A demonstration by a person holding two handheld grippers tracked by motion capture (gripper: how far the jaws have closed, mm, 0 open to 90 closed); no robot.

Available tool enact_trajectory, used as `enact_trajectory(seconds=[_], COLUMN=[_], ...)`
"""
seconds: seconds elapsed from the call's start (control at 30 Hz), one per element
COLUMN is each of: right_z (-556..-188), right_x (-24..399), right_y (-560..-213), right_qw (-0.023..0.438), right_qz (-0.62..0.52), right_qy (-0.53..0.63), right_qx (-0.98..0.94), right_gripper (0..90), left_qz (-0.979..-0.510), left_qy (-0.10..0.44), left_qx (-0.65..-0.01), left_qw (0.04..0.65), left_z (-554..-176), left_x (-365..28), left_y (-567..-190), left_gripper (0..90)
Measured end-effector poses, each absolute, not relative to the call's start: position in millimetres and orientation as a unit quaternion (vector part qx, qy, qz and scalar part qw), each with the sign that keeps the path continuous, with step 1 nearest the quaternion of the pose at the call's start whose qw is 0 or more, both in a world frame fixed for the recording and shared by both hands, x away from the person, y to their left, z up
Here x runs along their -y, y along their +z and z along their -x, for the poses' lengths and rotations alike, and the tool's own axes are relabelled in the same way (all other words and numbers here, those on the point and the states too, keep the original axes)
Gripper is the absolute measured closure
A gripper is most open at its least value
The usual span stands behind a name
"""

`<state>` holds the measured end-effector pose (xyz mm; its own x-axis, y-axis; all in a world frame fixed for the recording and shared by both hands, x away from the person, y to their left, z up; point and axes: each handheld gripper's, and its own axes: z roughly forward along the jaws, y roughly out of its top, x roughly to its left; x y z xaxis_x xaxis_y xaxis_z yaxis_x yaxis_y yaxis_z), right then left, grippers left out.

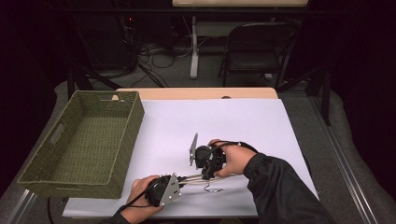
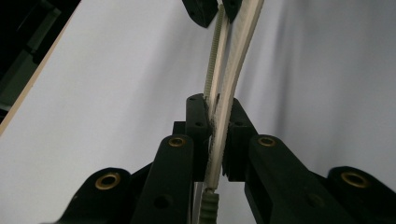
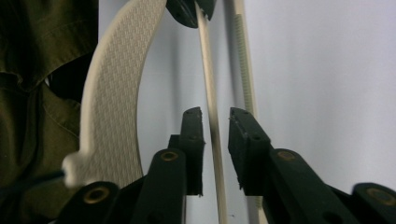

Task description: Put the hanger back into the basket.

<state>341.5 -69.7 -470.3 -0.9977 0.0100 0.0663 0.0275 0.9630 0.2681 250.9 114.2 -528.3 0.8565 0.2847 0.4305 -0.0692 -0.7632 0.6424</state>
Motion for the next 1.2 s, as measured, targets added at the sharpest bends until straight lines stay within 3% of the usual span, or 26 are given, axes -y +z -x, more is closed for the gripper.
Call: enact_trajectory(seconds=[0.27, 0.6, 0.87, 1.2], right_z=[-339, -336, -335, -332], right_x=[94, 124, 145, 156], right_y=[-447, -425, -415, -410], right_qw=[-0.049, -0.095, -0.133, -0.149], right_qz=[0.036, 0.063, 0.078, 0.087], right_qy=[-0.197, -0.235, -0.255, -0.257], right_qx=[0.978, 0.965, 0.955, 0.951], right_gripper=[59.6, 57.0, 54.6, 53.3], left_qz=[-0.903, -0.906, -0.902, -0.896], left_qy=[0.265, 0.280, 0.291, 0.303], left_qx=[-0.058, -0.047, -0.071, -0.110], left_qw=[0.333, 0.315, 0.313, 0.305], left_z=[-252, -256, -263, -270], left_x=[-114, -113, -118, -125], left_y=[-528, -525, -518, -512], left_gripper=[84.7, 86.5, 87.1, 87.2])
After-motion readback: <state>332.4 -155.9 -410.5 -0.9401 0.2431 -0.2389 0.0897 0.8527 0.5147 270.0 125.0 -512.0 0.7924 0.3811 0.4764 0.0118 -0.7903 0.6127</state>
